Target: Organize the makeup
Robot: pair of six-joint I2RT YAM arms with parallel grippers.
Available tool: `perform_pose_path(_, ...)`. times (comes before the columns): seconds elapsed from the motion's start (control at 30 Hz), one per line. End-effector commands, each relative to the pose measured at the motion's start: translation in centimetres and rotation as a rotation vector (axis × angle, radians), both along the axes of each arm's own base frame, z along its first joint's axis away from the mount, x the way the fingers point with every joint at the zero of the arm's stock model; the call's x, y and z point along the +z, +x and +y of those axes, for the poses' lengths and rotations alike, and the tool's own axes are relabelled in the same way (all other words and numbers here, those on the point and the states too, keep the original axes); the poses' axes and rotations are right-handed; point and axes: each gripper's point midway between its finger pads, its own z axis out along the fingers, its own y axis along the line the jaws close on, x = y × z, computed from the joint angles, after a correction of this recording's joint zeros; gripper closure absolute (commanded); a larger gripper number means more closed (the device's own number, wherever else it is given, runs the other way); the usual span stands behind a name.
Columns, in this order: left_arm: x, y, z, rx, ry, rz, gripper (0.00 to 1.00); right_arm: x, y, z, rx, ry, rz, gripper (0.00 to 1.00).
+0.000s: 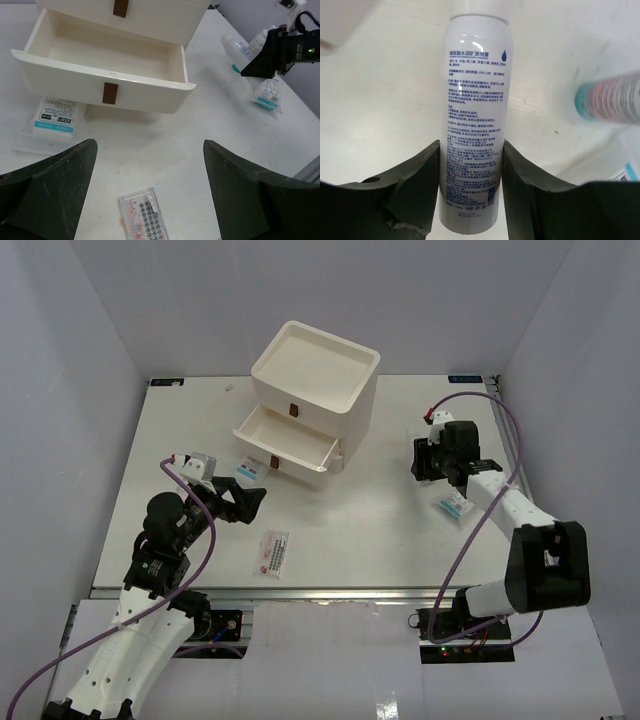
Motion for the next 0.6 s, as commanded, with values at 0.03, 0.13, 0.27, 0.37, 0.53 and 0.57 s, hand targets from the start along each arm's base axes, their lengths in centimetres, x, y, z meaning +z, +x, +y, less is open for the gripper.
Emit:
perform_pose_path(0.03,0.2,0.0,0.1,0.006,-0.001,-0.002,0.02,12.4,-2.9,8.3,0.573,0.023,-0.402,0.92)
perform_pose_path(0.13,0.4,-0.1,0.2,0.011,-0.001,-0.01,0.02,15.3,-5.1,12.6,0.782,0.01,-0.491,0.92)
perform_pose_path(0.27,0.3,-0.1,0.3,0.012,0.004,-0.011,0.02,17.6,-6.3,18.5,0.987,-0.034,-0.525,0.92)
perform_pose_path(0.37,0.3,-0.1,0.3,0.014,0.005,-0.011,0.02,18.5,-5.8,22.1,1.048,-0.069,-0.537,0.92)
perform_pose_path(0.53,0.4,0.0,0.6,0.03,0.008,-0.019,0.02,19.0,-3.6,28.3,1.049,-0.13,-0.552,0.89)
perform_pose_path(0.57,0.4,0.0,0.7,0.035,0.01,-0.023,0.02,18.5,-2.6,29.1,1.03,-0.13,-0.532,0.89)
